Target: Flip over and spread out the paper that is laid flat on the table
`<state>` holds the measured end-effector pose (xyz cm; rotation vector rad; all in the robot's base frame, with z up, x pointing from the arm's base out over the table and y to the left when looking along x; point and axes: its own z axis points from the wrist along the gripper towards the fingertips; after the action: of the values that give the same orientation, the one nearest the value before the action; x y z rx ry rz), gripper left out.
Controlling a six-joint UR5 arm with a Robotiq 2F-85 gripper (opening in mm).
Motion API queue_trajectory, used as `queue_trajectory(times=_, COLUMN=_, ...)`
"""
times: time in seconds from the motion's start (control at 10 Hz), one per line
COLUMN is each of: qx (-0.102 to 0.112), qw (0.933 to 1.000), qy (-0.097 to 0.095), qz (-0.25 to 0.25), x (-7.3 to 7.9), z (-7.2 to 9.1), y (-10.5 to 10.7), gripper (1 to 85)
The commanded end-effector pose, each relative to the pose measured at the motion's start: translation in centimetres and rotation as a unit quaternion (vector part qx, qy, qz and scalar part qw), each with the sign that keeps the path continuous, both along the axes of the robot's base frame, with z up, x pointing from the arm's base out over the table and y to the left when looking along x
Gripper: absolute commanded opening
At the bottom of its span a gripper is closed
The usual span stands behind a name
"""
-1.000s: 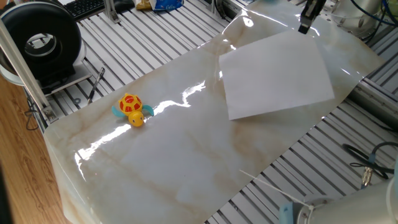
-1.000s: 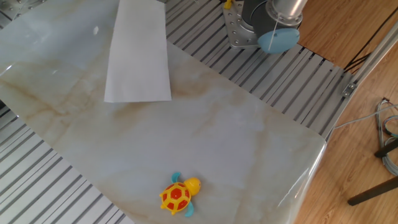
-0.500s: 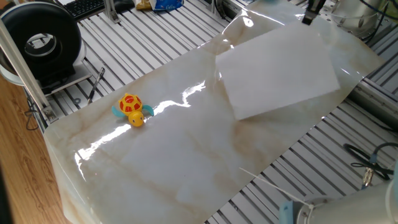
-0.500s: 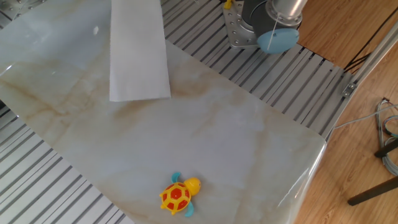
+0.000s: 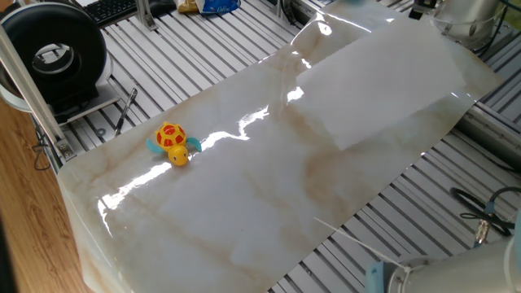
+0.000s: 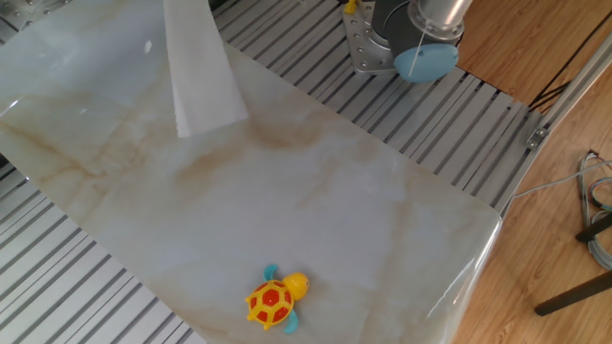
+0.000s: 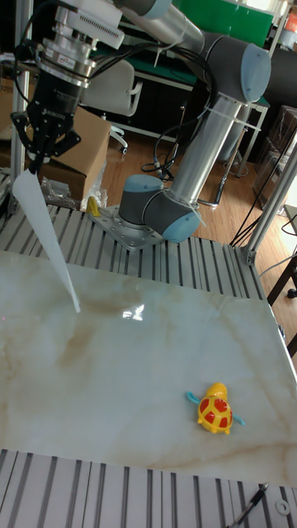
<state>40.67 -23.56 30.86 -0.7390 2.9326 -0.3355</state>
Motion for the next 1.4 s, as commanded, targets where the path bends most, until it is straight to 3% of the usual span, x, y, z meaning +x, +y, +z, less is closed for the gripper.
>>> queue_trajectory(times=0.0, qx=-0.01, qw=0.9999, qy=-0.005, qz=0.011, x=0.4, z=1.7, y=0.5, gripper=1.3)
queue_trajectory(times=0.1, qx=0.031, qw=0.9993, qy=-0.008, qz=-0.017, x=0.5, z=1.2, y=2.7, gripper=1.3)
queue_trajectory(times=0.2, qx=0.089, qw=0.9942, qy=0.003, qz=-0.06, x=-0.2, z=0.9, y=5.4, gripper=1.3)
queue_trajectory(times=0.3, qx=0.13, qw=0.987, qy=0.015, qz=-0.094, x=-0.9, z=0.8, y=7.4, gripper=1.3)
queue_trajectory(times=1.0, qx=0.1, qw=0.9925, qy=0.005, qz=-0.07, x=-0.4, z=0.9, y=5.9, gripper=1.3)
queue_trajectory(times=1.3, qx=0.054, qw=0.9982, qy=-0.004, qz=-0.026, x=2.1, z=1.8, y=6.2, gripper=1.3)
